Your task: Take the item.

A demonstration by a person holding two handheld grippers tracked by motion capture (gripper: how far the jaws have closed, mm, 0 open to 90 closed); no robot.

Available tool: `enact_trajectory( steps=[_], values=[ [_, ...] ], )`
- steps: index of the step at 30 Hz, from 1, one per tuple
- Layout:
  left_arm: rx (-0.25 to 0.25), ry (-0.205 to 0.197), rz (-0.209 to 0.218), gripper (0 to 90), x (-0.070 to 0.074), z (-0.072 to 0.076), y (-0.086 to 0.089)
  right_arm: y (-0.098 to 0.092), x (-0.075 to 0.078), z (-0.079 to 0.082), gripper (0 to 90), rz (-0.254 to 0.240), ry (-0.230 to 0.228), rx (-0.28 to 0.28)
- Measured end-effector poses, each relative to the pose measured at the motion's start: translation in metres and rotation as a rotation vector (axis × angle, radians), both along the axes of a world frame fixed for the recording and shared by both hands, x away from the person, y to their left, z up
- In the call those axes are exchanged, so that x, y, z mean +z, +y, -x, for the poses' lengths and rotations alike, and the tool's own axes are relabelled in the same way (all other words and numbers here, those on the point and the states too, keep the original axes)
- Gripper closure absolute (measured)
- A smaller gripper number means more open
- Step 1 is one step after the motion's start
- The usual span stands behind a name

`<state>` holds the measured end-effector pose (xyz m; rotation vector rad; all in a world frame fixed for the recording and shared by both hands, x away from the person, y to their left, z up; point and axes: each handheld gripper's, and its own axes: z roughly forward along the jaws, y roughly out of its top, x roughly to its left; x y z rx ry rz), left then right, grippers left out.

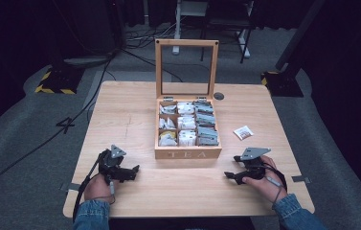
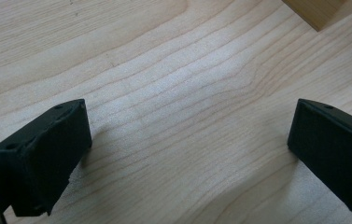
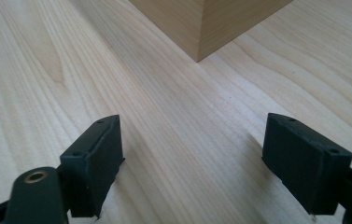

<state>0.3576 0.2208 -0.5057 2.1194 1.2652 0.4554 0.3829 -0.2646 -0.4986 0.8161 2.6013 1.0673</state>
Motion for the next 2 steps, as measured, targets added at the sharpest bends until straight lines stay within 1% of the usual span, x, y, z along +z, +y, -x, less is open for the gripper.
enact_trajectory(
  steps=[1, 2],
  values=[
    [-0.002, 0.0, 0.001, 0.0, -0.0001, -0.0004, -0.0001, 0.0005, -0.0018, 0.0001, 17.7, -0.004, -0.015, -0.001],
    [-0.003, 0.005, 0.005, 0.0, -0.0001, -0.0007, -0.0004, 0.0014, -0.004, 0.0005, 15.0, -0.019, -0.026, -0.011]
  ],
)
